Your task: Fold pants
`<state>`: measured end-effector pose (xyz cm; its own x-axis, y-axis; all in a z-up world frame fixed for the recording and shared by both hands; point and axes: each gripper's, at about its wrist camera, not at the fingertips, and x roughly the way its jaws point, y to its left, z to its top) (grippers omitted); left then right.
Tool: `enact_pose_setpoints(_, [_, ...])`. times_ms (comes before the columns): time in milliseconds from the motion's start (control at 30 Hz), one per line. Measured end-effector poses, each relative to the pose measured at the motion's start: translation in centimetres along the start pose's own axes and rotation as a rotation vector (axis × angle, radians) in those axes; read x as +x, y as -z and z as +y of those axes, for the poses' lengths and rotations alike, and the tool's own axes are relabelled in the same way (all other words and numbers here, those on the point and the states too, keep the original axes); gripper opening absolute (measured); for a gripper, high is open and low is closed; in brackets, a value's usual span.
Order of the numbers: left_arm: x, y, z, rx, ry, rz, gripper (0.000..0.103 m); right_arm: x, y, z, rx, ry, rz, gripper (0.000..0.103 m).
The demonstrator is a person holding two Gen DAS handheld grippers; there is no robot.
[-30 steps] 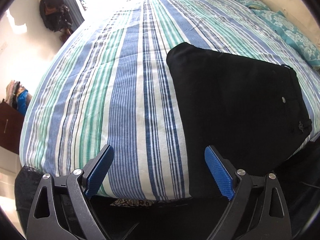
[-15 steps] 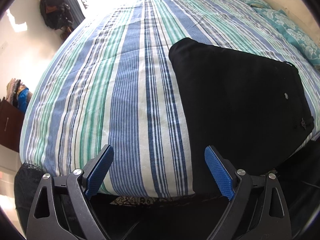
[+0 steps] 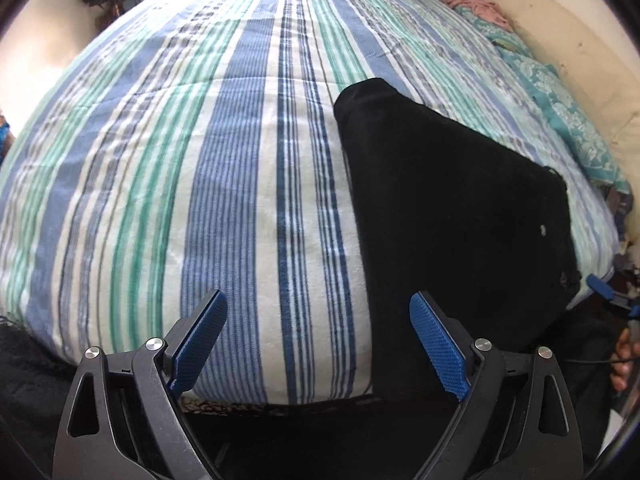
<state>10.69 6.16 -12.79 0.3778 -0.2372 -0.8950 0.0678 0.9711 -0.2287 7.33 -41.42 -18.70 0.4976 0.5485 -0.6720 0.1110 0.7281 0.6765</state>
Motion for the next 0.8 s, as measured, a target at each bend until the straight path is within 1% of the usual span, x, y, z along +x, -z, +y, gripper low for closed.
enact_pose_setpoints(33, [0.3, -0.3, 0.2, -0.013, 0.040, 0.011, 0.094, 0.4, -1.0, -0.2, -0.027, 0.012, 0.022, 0.091])
enact_pose_setpoints(100, [1.3, -0.9, 0.2, -0.022, 0.116, 0.045, 0.094, 1.5, -2.7, -0.9, -0.035, 0.026, 0.077, 0.091])
enact_pose_setpoints(167, [2.3, -1.4, -0.2, -0.022, 0.152, 0.069, 0.094, 3.2, -4.0, -1.9, -0.011, -0.002, 0.143, 0.091])
enact_pose_setpoints(267, [4.1, -2.1, -1.0, -0.017, 0.199, 0.109, 0.094, 5.8, -5.0, -2.7, -0.004, -0.008, 0.231, 0.090])
enact_pose_setpoints(333, [4.9, -2.4, -1.6, -0.012, 0.216, 0.125, 0.094, 7.4, -5.1, -2.7, -0.015, -0.024, 0.277, 0.090])
enact_pose_setpoints(400, [5.6, -2.7, -2.2, -0.002, 0.219, 0.124, 0.094, 8.8, -5.0, -2.6, -0.019, -0.069, 0.325, 0.090])
enact_pose_setpoints(433, [5.8, -2.9, -2.5, -0.005, 0.224, 0.123, 0.094, 9.4, -4.8, -2.4, -0.031, -0.070, 0.346, 0.090])
enact_pose_setpoints(533, [6.8, -3.5, -3.4, -0.027, 0.243, 0.133, 0.097, 10.6, -4.5, -1.4, -0.078, -0.060, 0.366, 0.090])
enact_pose_setpoints(600, [7.5, -3.7, -4.3, -0.019, 0.239, 0.145, 0.096, 11.1, -4.3, -1.1, -0.098, -0.050, 0.367, 0.089])
enact_pose_setpoints(633, [7.5, -3.8, -4.9, 0.000, 0.237, 0.141, 0.088, 11.3, -4.2, -0.9, -0.108, -0.043, 0.364, 0.084])
enact_pose_setpoints(667, [7.4, -3.8, -5.6, 0.026, 0.248, 0.144, 0.062, 11.3, -4.2, -0.7, -0.118, -0.032, 0.359, 0.073])
enact_pose_setpoints(700, [7.1, -3.8, -6.1, 0.043, 0.207, 0.131, 0.050, 11.4, -4.0, -0.3, -0.130, -0.021, 0.353, 0.069])
enact_pose_setpoints(733, [6.6, -3.8, -6.5, 0.057, 0.193, 0.114, 0.040, 11.3, -3.8, 0.1, -0.135, -0.017, 0.347, 0.062])
enact_pose_setpoints(767, [6.1, -3.9, -6.7, 0.066, 0.197, 0.104, 0.027, 11.2, -3.7, 0.4, -0.142, -0.025, 0.342, 0.054])
enact_pose_setpoints(800, [5.5, -4.0, -7.0, 0.074, 0.198, 0.093, 0.023, 11.2, -3.7, 0.7, -0.151, -0.030, 0.334, 0.052])
